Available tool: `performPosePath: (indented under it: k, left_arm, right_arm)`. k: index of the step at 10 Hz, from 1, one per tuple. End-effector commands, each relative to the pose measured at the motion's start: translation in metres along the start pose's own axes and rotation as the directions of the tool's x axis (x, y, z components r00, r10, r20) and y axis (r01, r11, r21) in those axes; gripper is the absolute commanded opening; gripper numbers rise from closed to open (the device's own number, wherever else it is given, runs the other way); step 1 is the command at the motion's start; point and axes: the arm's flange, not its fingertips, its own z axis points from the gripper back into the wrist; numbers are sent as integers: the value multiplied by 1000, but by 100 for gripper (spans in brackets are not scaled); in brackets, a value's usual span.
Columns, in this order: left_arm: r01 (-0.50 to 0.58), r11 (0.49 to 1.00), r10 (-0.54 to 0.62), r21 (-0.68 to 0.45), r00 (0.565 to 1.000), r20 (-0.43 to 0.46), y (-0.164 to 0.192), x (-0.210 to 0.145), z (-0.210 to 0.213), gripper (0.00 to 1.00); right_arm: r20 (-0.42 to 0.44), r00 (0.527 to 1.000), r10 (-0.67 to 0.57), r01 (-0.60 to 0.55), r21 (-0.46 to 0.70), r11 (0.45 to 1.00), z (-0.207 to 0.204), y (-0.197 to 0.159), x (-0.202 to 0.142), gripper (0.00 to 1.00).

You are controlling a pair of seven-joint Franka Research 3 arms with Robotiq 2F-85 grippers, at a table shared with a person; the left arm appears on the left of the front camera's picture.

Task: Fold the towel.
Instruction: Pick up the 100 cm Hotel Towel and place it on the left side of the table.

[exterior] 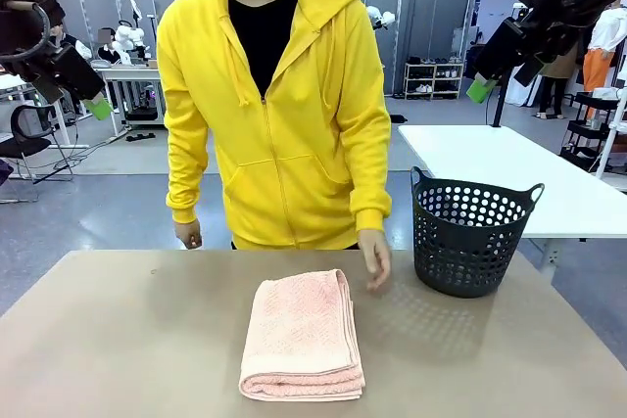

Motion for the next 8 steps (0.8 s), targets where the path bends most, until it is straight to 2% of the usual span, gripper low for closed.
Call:
performPosePath:
  k: [1, 6, 8]
  left_arm:
    - [-13, 1000, 13, -5, 1000, -16, -1, 2, 3, 100]
    - [0, 1000, 0, 0, 1000, 0, 0, 0, 0, 100]
    - [-44, 995, 45, -92, 999, 16, 3, -8, -18, 100]
  right_arm:
    - [-7, 1000, -1, 1, 1, 1000, 2, -1, 0, 100]
    - [-7, 1000, -1, 1, 1, 1000, 2, -1, 0, 100]
    - [-7, 1000, -1, 1, 1, 1000, 2, -1, 0, 100]
